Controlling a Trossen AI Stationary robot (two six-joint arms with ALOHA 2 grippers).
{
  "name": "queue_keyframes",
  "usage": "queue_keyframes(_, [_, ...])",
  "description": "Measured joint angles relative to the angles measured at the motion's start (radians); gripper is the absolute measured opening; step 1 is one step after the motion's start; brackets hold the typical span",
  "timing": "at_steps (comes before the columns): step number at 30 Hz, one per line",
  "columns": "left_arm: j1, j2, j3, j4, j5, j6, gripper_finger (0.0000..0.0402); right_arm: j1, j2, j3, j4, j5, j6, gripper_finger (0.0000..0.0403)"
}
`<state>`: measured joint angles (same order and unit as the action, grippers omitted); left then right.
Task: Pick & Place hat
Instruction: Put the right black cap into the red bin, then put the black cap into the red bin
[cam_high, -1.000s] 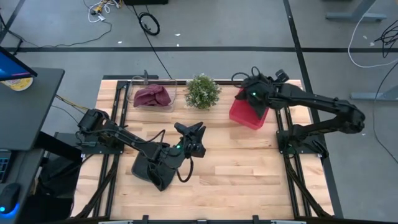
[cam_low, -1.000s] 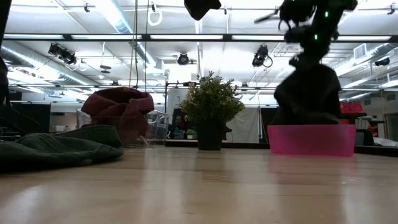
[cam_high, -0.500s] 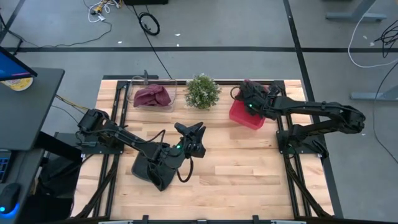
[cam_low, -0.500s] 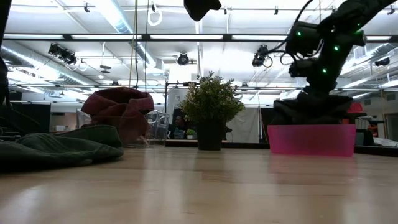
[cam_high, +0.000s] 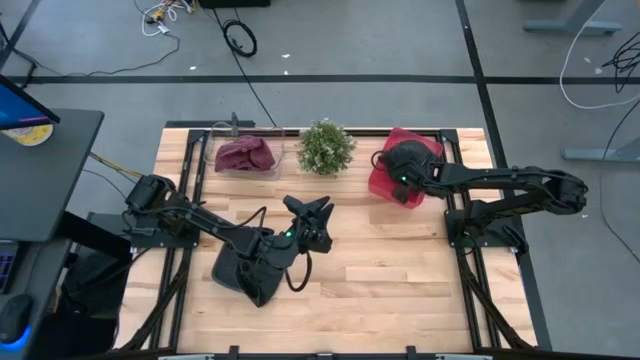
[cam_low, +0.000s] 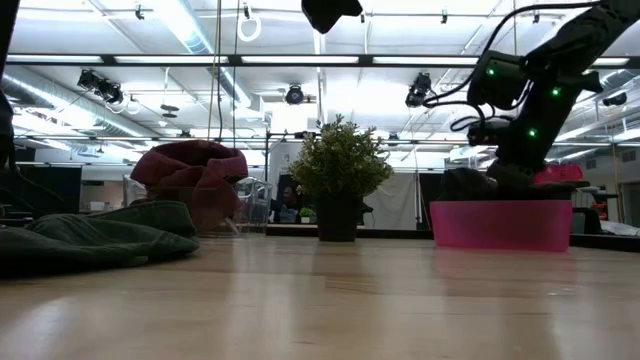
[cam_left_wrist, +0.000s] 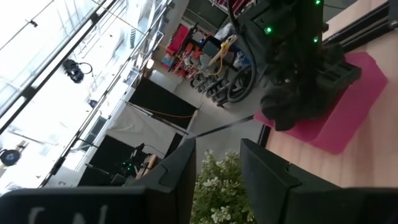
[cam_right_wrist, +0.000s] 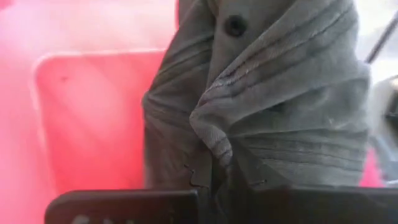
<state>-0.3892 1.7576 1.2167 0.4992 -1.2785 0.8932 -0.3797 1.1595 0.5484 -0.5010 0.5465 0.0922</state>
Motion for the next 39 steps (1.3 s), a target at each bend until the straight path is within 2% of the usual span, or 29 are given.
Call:
queue_keyframes(4, [0.0, 0.0, 0.0, 0.0, 0.0, 0.002, 0.0128, -0.028, 0.0, -0.025, 0.01, -0.07, -0.007, 0.0018])
queue_keyframes(12, [0.0, 0.0, 0.0, 0.0, 0.0, 0.002, 0.0128, -0.084, 0.0, -0.074, 0.028, -0.109, -0.014, 0.0018])
queue_keyframes(16, [0.0, 0.0, 0.0, 0.0, 0.0, 0.002, 0.0128, -0.085, 0.0, -0.079, 0.043, -0.102, 0.031, 0.0026])
queue_keyframes(18, [0.0, 0.0, 0.0, 0.0, 0.0, 0.003, 0.0128, -0.085, 0.0, -0.078, 0.054, -0.095, 0.048, 0.0053])
queue_keyframes(22, [0.0, 0.0, 0.0, -0.002, 0.0, 0.008, 0.0128, -0.085, 0.0, -0.05, 0.045, -0.094, 0.067, 0.0132])
queue_keyframes(31, [0.0, 0.0, 0.0, -0.028, -0.043, 0.009, 0.0128, -0.085, 0.0, 0.119, -0.12, -0.098, 0.065, 0.03])
queue_keyframes(35, [-0.009, 0.0, 0.0, -0.053, -0.115, 0.008, 0.0128, -0.085, 0.0, 0.216, -0.235, -0.099, 0.085, 0.0344])
queue_keyframes(39, [-0.034, 0.0, 0.0, -0.115, -0.211, -0.032, 0.0128, -0.059, -0.011, 0.297, -0.325, -0.098, 0.141, 0.0352])
